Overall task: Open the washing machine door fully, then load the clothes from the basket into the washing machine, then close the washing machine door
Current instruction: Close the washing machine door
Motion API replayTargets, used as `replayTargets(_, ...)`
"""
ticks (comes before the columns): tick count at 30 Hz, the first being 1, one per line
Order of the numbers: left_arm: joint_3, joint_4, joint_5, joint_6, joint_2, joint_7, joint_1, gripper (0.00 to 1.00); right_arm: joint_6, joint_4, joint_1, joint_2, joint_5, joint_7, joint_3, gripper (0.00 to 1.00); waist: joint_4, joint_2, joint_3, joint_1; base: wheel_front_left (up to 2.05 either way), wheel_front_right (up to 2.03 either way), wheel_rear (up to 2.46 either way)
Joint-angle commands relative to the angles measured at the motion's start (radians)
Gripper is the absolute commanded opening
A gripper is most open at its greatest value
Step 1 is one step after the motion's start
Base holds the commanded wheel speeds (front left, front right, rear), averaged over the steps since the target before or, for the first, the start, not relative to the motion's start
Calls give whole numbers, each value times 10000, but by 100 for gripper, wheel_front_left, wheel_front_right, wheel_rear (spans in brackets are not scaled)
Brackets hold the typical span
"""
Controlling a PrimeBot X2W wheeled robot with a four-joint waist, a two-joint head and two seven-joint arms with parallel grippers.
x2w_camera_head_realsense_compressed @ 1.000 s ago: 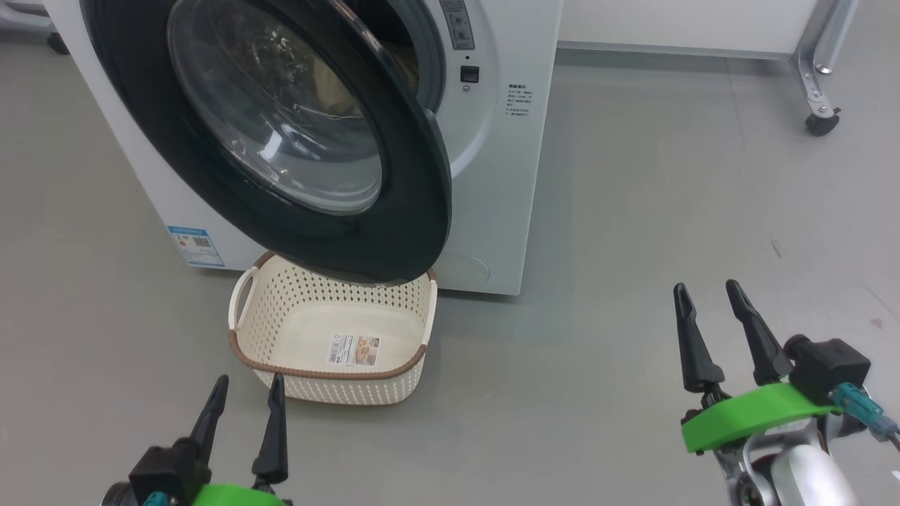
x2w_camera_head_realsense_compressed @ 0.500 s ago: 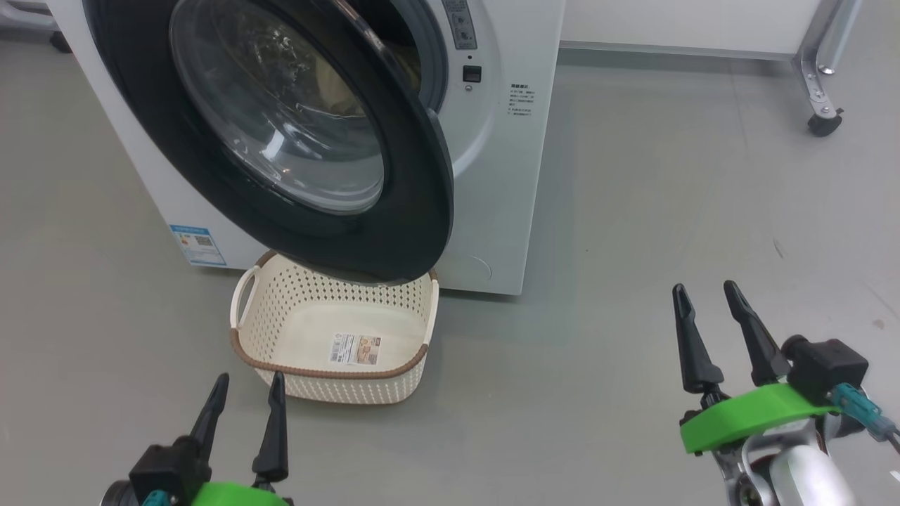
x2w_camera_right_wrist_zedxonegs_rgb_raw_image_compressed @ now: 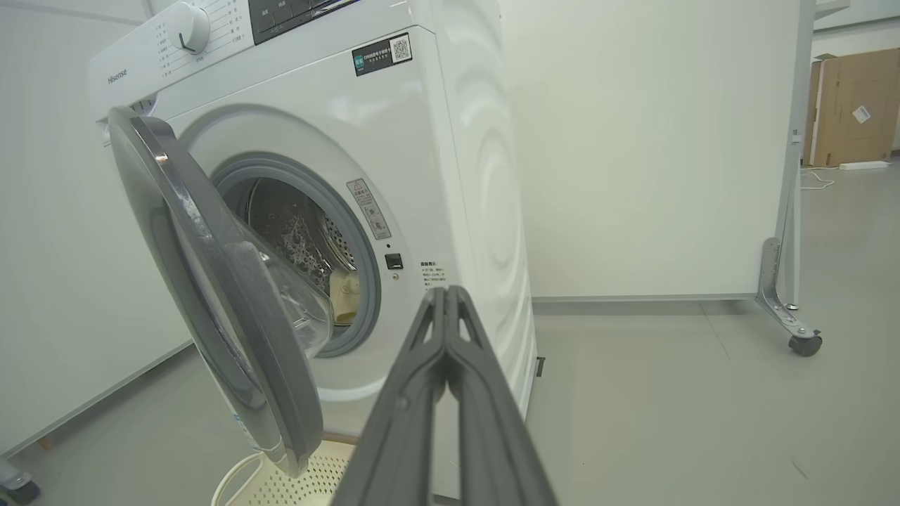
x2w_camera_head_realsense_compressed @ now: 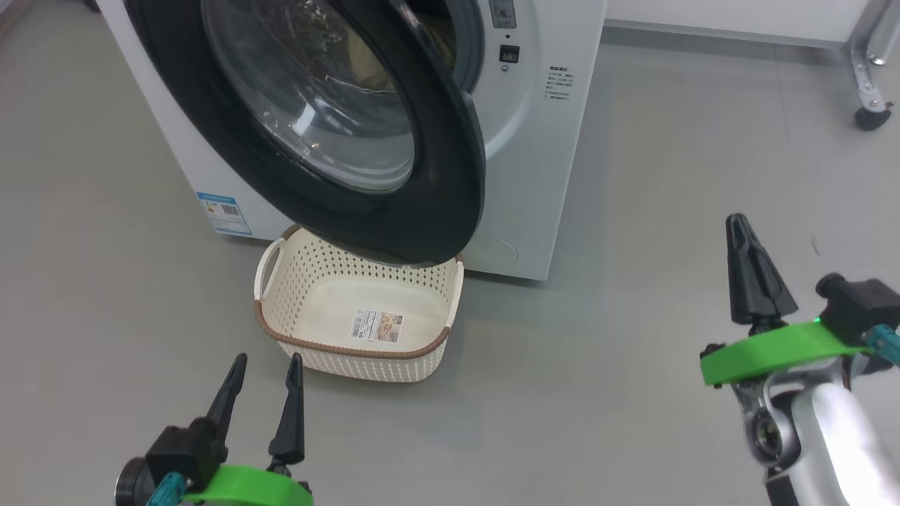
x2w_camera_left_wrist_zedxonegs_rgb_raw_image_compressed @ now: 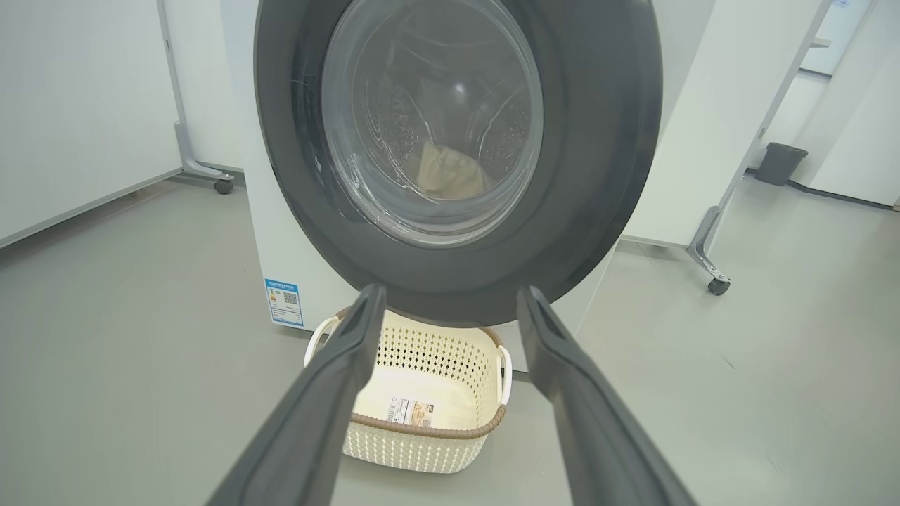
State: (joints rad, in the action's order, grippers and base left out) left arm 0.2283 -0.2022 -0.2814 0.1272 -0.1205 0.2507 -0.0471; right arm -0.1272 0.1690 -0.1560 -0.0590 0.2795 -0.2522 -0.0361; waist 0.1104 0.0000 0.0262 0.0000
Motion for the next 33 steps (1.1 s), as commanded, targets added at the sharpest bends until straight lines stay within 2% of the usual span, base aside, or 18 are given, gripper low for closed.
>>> replayTargets(1, -284, 275, 76, 34, -55, 111, -536, 100, -35, -327, -736, -231, -109, -95, -198, 0, 195, 0, 146, 0, 0, 0, 0)
replayTargets(8, -58, 267, 24, 34, 73, 111, -808, 100, -35, -287, -2197, -875, -208, -95, -590, 0, 769, 0, 741, 0, 0, 0, 0)
replayTargets(16, 148, 196, -8, 34, 165, 111, -1199, 100, -35, -577, -3681, -1307, -252, -95, -1997, 0, 1437, 0, 1320, 0, 0, 0, 0)
replayTargets(26, 368, 79, -24, 34, 337, 111, -1428, 100, -35, -332, -4571, -1605, -27, -95, -4047, 0, 2197, 0, 1651, 0, 0, 0, 0)
replayTargets(33, 431, 57, -12, 34, 412, 111, -1469, 100, -35, 354, -4801, -1687, 350, -95, -4698, 0, 2553, 0, 1808, 0, 0, 0, 0)
